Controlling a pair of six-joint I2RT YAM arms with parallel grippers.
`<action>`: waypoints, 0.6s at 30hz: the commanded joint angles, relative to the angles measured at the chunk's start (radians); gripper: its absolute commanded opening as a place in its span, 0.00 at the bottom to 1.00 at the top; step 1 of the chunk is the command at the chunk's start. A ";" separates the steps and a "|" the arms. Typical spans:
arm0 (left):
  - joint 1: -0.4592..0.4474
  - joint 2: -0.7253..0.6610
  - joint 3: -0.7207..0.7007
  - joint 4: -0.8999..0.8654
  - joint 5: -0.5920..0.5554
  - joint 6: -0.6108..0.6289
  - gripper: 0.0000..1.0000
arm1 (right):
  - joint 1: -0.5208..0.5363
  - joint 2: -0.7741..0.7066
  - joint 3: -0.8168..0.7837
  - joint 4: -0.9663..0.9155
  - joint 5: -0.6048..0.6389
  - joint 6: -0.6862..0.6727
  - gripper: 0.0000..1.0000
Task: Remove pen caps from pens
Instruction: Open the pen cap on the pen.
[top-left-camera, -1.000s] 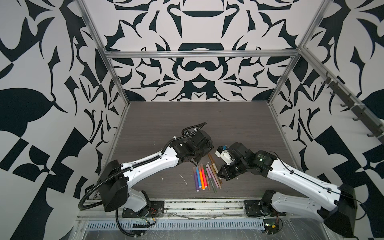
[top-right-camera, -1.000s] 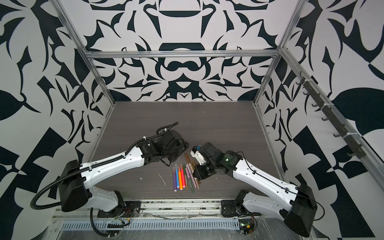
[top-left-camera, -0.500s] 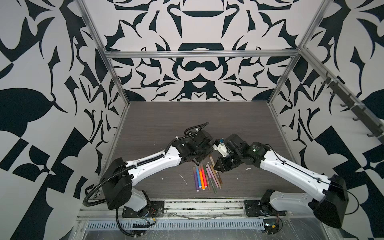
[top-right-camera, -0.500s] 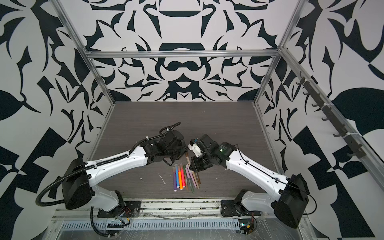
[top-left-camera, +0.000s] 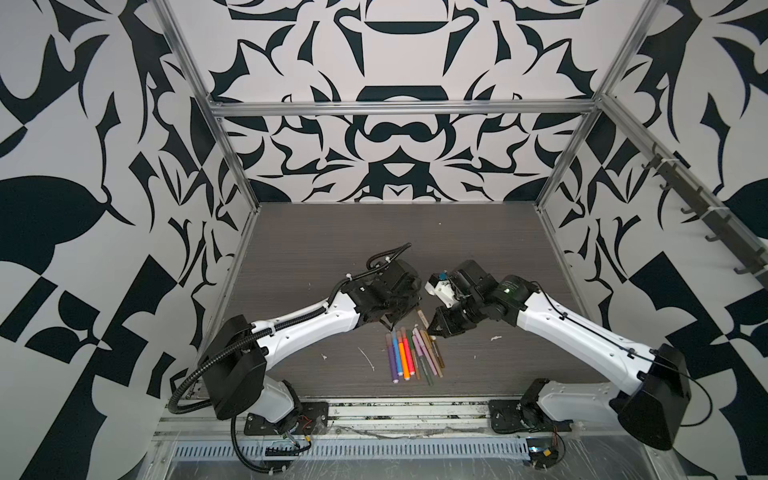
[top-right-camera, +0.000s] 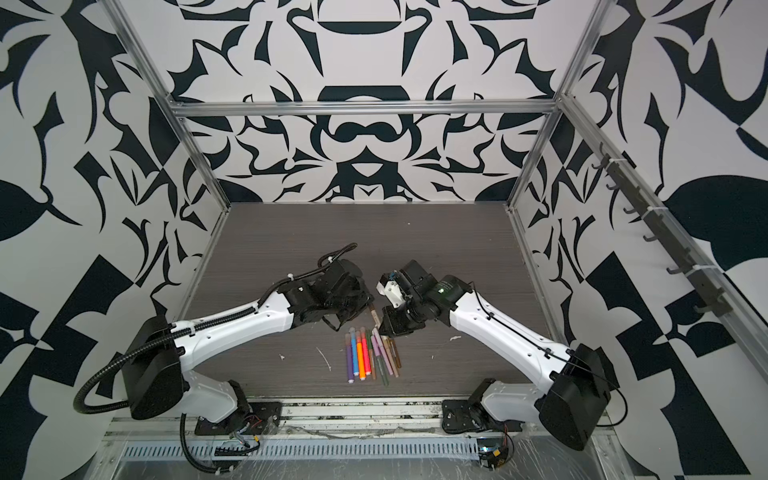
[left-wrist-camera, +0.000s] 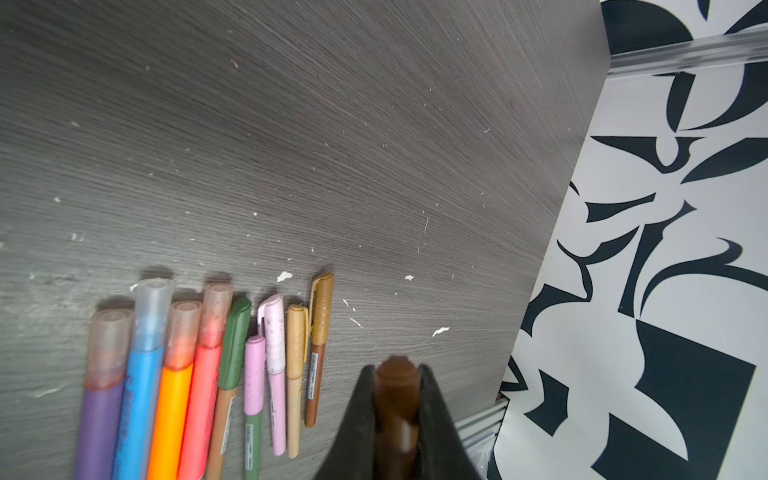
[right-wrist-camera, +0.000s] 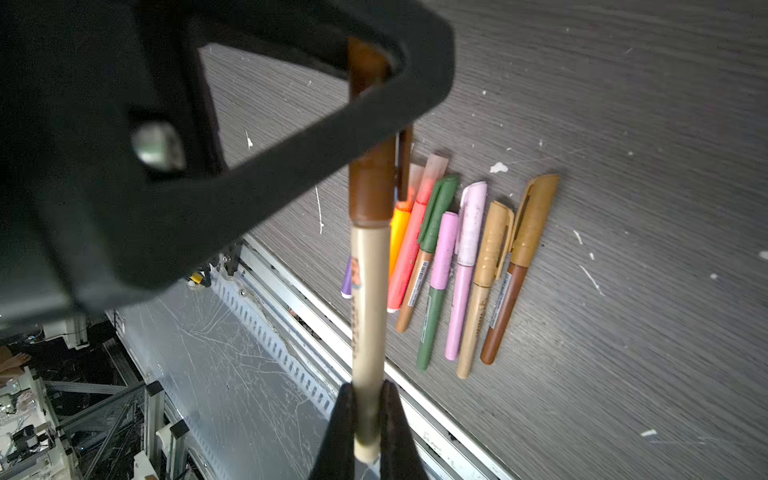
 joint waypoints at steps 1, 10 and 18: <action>0.053 -0.050 0.024 -0.021 0.087 0.058 0.00 | -0.008 -0.053 0.042 0.050 0.017 -0.011 0.31; 0.248 0.006 0.157 -0.238 0.386 0.285 0.00 | -0.011 -0.138 0.007 0.190 -0.008 0.079 0.50; 0.290 0.034 0.210 -0.208 0.453 0.361 0.00 | -0.053 -0.042 0.053 0.307 0.070 0.208 0.73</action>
